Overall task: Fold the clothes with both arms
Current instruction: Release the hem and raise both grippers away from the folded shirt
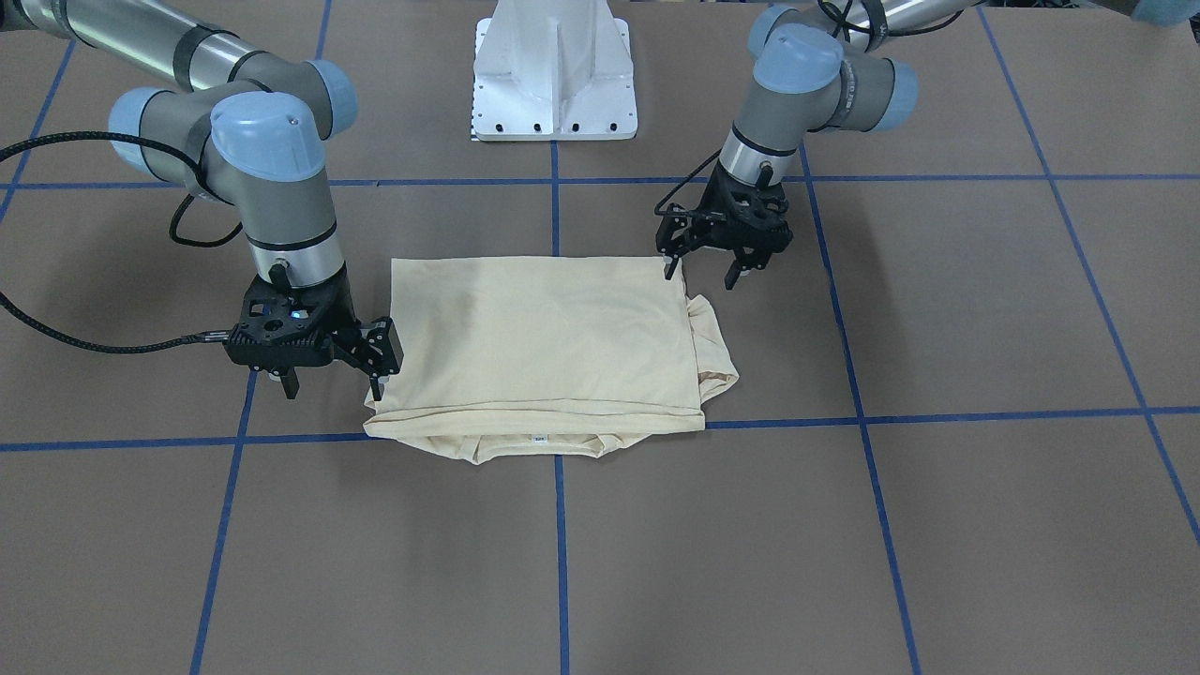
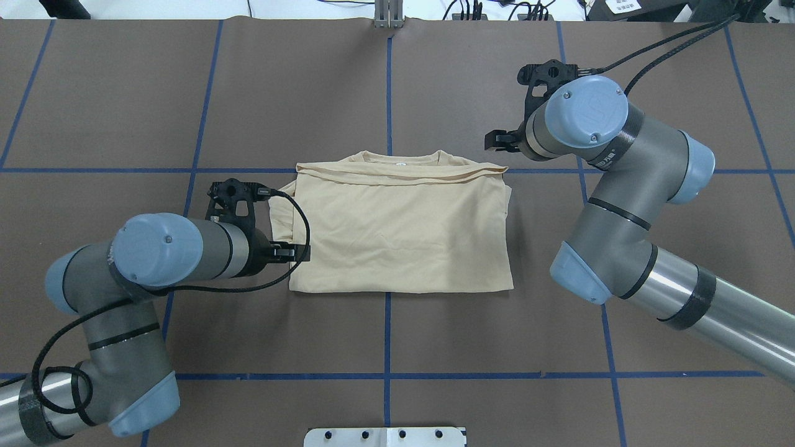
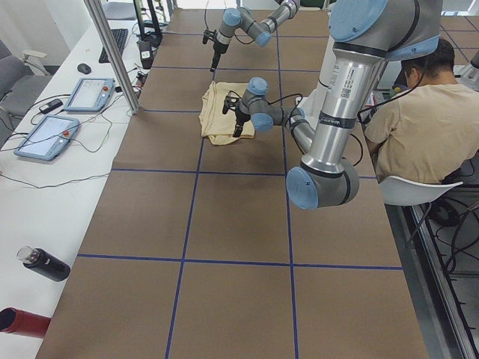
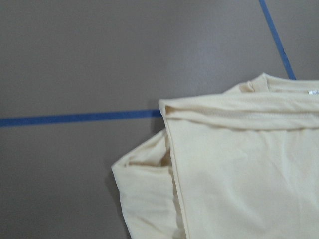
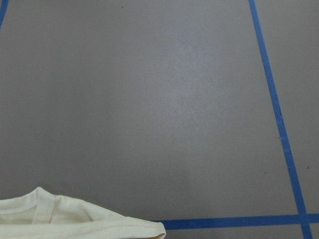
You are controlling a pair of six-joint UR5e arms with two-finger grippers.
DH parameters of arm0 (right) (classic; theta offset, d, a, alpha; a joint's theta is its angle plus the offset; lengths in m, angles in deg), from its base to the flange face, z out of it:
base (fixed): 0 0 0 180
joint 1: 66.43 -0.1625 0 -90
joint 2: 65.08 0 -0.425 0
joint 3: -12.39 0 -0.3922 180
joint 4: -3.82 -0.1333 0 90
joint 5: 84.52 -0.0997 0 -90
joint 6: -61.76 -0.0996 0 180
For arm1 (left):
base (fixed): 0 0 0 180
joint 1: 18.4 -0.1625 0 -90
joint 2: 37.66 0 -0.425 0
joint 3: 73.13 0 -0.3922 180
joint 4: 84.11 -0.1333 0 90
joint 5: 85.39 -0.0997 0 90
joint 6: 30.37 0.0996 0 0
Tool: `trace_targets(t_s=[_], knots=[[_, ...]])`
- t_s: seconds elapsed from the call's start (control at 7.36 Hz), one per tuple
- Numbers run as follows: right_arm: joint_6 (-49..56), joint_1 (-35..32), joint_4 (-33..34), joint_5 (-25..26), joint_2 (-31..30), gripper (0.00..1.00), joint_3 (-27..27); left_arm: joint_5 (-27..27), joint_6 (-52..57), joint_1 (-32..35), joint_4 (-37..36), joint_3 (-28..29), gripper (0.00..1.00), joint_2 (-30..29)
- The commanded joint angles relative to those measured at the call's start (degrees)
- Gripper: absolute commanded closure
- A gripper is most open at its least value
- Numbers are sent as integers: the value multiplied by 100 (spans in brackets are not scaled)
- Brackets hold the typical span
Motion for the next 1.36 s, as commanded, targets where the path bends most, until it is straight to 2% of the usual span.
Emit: trace_targets(t_s=[0.0, 0.27, 0.81, 1.22], knots=[[-4, 7, 0, 3, 0, 0, 9, -10, -189, -254, 20, 62, 39, 42], [-4, 16, 0, 11, 0, 0, 9, -1, -163, -272, 47, 237, 39, -36], [-4, 16, 0, 38, 0, 0, 0, -1, -172, -290, 47, 230, 53, -54], [-22, 16, 0, 29, 0, 0, -9, -1, -198, -333, 38, 221, 82, -98]])
